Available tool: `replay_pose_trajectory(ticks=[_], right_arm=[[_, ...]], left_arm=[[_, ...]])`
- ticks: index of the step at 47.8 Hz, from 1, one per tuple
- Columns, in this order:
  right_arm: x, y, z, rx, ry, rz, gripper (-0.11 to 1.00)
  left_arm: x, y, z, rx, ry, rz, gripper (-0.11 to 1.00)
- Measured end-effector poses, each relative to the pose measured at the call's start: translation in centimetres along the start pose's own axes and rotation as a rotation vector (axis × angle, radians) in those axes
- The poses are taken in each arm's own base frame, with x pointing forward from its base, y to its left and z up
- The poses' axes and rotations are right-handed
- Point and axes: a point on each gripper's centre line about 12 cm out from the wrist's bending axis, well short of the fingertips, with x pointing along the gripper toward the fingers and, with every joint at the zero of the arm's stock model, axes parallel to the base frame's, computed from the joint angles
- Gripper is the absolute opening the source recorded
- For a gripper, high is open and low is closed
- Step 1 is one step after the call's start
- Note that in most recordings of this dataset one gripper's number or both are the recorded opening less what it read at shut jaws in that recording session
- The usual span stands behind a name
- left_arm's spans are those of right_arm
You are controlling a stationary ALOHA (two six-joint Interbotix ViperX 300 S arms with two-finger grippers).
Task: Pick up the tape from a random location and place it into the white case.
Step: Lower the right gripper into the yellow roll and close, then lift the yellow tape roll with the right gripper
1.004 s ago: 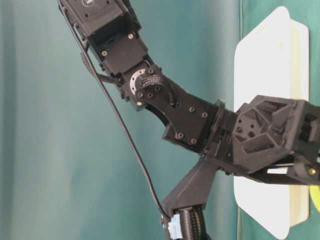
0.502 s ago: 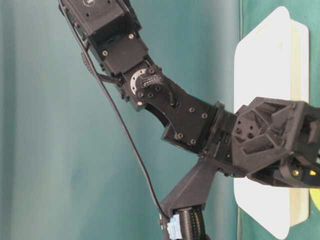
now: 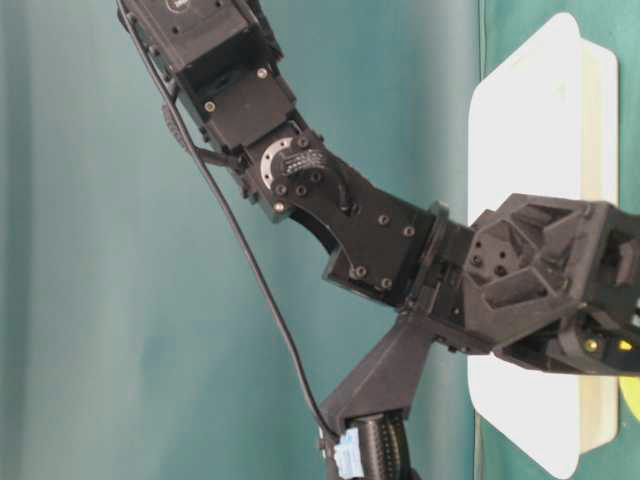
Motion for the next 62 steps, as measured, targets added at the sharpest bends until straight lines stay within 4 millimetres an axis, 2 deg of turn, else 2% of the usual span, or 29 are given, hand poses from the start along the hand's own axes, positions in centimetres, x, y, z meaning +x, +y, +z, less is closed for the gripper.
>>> replay_pose_trajectory(ticks=[16, 22, 41, 62], right_arm=[[-0.2, 0.0, -0.2, -0.003, 0.017, -0.002, 0.32], [-1.0, 0.0, 0.1, 0.001, 0.012, -0.001, 0.32], [-7.3, 0.4, 3.0, -0.008, -0.069, 0.001, 0.32], [-14.1, -0.2, 5.4, -0.023, -0.036, -0.031, 0.32]], left_arm=[[0.0, 0.0, 0.0, 0.000, 0.000, 0.000, 0.97], [0.0, 0.0, 0.0, 0.001, 0.000, 0.000, 0.97], [0.0, 0.0, 0.0, 0.000, 0.002, 0.000, 0.97], [0.0, 0.0, 0.0, 0.000, 0.000, 0.000, 0.97]])
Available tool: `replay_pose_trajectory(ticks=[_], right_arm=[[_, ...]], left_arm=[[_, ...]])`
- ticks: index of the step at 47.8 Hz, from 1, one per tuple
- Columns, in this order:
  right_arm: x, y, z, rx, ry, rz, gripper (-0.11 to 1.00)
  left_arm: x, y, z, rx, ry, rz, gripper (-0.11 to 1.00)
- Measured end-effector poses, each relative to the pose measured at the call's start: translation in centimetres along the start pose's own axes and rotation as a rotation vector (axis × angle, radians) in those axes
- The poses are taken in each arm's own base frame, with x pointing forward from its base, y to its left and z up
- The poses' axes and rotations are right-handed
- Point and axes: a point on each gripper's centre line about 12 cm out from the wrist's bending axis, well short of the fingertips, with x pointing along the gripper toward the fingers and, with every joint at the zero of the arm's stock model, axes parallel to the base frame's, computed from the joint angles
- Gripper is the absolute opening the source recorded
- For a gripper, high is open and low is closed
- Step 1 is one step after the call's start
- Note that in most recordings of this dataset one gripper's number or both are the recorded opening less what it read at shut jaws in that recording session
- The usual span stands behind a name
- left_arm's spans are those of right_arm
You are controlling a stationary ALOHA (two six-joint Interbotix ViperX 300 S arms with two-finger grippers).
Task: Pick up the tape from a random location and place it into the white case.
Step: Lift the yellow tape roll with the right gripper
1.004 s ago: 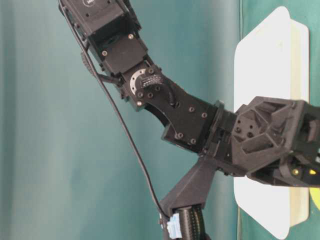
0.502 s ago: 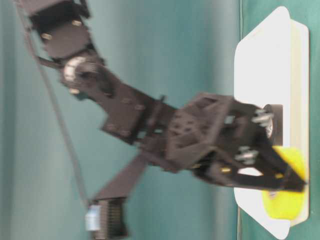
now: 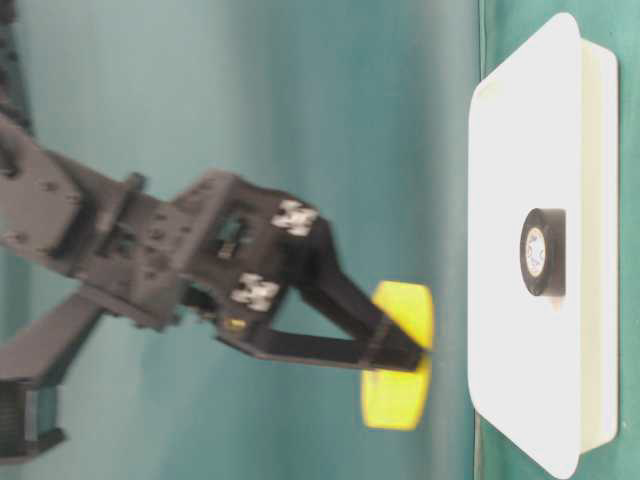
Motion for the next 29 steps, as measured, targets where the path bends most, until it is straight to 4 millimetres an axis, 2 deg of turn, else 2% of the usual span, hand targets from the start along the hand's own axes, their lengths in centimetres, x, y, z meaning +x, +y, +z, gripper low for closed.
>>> replay_pose_trajectory(ticks=[20, 29], right_arm=[[-5.0, -0.3, 1.8, -0.006, -0.014, -0.021, 0.32], [-6.2, -0.5, 2.0, -0.003, -0.019, -0.025, 0.32]], left_arm=[[0.0, 0.0, 0.0, 0.000, 0.002, 0.000, 0.97], [0.0, 0.0, 0.0, 0.000, 0.002, 0.000, 0.97]])
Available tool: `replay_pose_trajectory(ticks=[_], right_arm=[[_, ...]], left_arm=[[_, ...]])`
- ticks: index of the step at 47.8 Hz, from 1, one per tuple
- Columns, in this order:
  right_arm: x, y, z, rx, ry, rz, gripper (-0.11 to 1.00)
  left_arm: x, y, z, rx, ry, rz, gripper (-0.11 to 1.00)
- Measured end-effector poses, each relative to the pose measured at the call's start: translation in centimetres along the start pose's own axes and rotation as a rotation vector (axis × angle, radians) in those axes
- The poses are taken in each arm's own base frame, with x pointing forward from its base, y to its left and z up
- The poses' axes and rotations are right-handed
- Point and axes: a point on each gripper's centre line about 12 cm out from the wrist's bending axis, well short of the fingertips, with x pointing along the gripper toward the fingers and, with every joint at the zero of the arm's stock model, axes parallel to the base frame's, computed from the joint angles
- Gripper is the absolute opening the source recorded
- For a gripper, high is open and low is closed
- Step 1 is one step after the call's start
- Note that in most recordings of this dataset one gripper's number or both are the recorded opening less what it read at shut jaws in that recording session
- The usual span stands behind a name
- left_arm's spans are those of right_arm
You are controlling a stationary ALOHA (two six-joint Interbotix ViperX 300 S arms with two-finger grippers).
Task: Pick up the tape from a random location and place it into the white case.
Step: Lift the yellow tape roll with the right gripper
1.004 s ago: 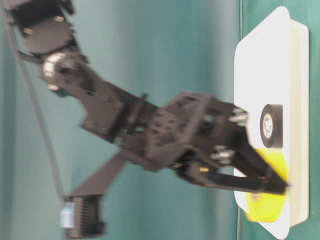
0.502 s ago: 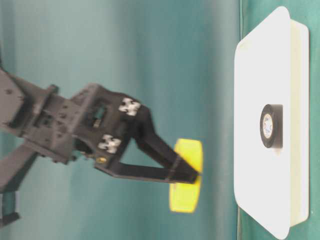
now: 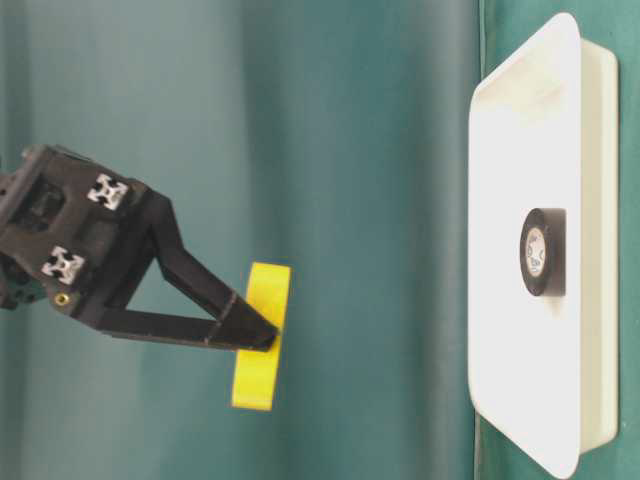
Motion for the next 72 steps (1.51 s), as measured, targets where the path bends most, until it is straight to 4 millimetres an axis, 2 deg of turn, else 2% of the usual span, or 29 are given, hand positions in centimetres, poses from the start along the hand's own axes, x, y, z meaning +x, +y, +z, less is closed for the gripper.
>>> replay_pose_trajectory(ticks=[57, 72], right_arm=[[0.0, 0.1, 0.0, 0.003, 0.003, -0.001, 0.32], [-0.8, -0.1, -2.1, 0.019, 0.029, -0.003, 0.32]], left_arm=[[0.0, 0.0, 0.0, 0.000, 0.000, 0.000, 0.97], [0.0, 0.0, 0.0, 0.000, -0.002, 0.000, 0.97]])
